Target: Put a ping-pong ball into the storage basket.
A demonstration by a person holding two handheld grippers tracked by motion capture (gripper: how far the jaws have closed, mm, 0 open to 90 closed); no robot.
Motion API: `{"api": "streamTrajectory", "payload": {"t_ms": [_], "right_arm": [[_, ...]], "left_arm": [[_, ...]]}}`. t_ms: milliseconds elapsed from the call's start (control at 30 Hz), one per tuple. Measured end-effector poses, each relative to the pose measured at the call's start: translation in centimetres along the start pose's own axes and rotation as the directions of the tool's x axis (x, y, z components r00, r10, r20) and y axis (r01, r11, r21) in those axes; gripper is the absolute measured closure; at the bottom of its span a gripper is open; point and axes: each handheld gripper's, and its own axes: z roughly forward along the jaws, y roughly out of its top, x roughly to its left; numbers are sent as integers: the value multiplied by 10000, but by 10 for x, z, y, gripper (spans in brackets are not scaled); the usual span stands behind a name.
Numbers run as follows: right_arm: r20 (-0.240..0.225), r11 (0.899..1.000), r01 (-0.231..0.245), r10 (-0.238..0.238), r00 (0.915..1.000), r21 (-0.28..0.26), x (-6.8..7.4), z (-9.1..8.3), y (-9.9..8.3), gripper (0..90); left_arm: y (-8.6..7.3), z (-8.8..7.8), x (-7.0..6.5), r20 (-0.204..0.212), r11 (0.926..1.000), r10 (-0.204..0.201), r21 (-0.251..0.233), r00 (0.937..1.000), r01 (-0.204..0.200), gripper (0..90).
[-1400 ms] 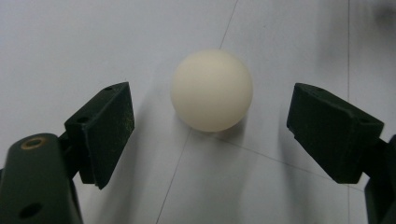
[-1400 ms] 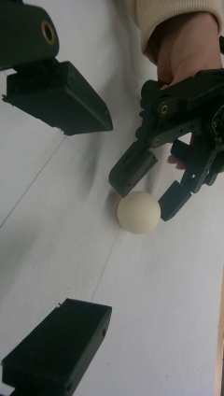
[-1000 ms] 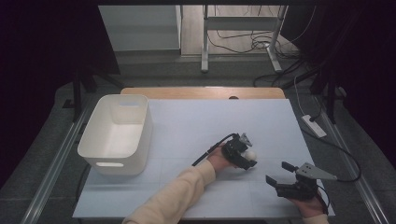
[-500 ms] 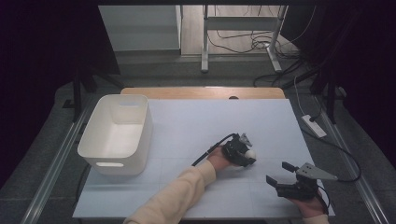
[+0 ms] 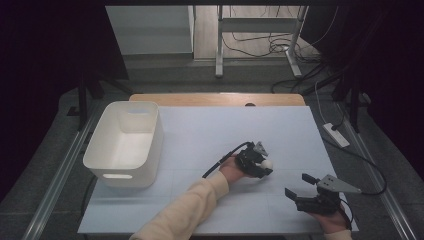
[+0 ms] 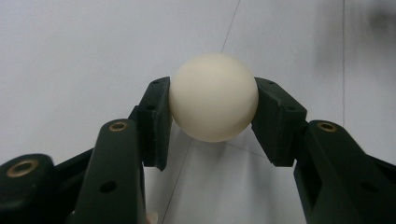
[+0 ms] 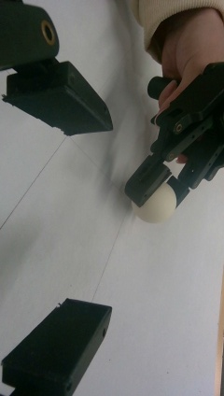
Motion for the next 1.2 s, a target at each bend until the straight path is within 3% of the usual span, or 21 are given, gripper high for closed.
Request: {"api": "streamTrajectory", "payload": {"t_ms": [1200], "right_arm": [[39, 9999, 50, -50, 10000, 106, 1, 2, 0, 105]], "left_arm": [[-13, -43, -2, -229, 9982, -70, -605, 9997, 56, 509]]}}
